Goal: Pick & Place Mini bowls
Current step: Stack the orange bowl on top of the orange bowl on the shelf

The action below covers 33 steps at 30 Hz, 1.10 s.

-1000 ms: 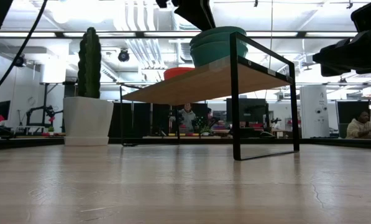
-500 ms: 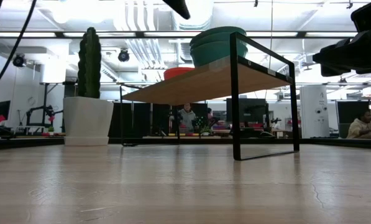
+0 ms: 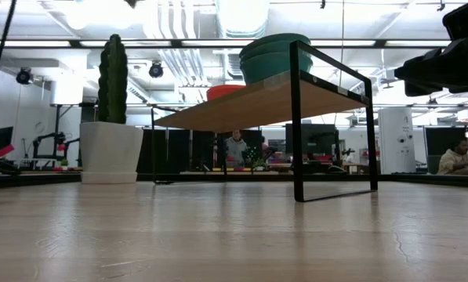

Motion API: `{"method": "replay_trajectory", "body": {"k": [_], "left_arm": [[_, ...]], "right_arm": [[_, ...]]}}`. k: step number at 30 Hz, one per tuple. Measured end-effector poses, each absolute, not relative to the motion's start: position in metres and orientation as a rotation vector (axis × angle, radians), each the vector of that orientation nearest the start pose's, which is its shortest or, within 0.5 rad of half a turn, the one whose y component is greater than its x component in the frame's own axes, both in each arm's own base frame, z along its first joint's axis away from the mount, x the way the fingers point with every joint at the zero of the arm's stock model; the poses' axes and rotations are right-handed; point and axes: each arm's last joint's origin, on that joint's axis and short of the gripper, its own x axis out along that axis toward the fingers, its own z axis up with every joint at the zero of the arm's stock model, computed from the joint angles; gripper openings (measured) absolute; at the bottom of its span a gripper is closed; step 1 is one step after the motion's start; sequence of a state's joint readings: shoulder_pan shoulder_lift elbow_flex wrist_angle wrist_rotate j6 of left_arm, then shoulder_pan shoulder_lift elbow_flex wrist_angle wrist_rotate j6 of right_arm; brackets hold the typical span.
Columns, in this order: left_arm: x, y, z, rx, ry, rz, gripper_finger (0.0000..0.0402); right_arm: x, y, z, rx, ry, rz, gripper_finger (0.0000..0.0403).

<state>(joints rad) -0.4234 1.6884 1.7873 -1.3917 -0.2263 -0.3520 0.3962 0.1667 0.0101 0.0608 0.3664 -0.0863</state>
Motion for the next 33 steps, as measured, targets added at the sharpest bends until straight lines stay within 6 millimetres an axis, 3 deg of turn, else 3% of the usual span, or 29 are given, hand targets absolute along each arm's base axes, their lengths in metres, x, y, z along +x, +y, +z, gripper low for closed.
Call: {"method": "replay_trajectory", "body": {"k": [8,19,27,33], "left_arm": [[0.261,-0.159,0.317,-0.035,1.336,0.165,0.0092],[0.239,-0.205,0.263,-0.384,1.427,0.155,0.0092],[0.229,-0.222,0.236,-0.525,1.394,0.174,0.0092],[0.219,-0.222,0.215,-0.559,1.416,0.261,0.0092]], "right_arm": [[0.101,0.031,0.159,-0.122,0.087,0.034,0.0008],[0.101,0.031,0.159,-0.122,0.088,0.034,0.0008],[0.101,0.031,0.159,-0.122,0.088,0.034,0.0008],[0.101,0.031,0.159,-0.122,0.088,0.034,0.0008]]}}
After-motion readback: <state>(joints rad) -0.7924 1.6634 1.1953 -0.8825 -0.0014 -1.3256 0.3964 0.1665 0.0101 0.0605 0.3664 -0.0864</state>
